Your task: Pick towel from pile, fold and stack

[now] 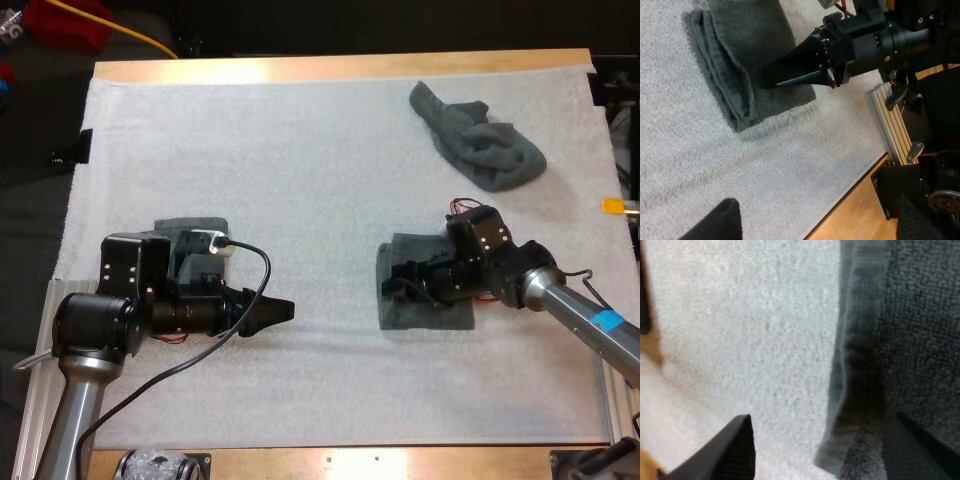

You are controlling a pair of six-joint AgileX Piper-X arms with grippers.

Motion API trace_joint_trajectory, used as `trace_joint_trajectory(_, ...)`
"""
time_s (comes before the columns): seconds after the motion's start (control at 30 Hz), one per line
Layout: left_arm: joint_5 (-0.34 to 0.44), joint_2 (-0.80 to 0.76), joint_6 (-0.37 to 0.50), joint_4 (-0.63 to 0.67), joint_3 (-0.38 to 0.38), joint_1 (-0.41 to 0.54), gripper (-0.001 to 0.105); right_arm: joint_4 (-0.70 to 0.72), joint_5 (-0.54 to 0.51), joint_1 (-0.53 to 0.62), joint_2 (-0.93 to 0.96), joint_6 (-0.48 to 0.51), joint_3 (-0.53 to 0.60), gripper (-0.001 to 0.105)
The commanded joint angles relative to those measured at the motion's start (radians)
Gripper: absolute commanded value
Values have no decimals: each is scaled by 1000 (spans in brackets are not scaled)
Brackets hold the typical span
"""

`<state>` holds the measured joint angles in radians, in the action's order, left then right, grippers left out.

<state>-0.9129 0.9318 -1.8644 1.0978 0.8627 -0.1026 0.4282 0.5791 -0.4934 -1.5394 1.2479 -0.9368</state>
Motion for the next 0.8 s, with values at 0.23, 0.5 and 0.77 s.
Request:
trace_joint_trajectory(0.23, -14, -3, 7, -1, 4, 1, 63, 2, 24, -1, 5, -11, -6, 55)
trace_joint_trajectory(0.5, -14, -3, 7, -1, 4, 1, 63, 29, 10, -1, 19, -12, -6, 55)
trace_joint_trajectory(0.77, -14, -3, 7, -3, 4, 1, 63, 155, -153, -1, 136, 30, -6, 55)
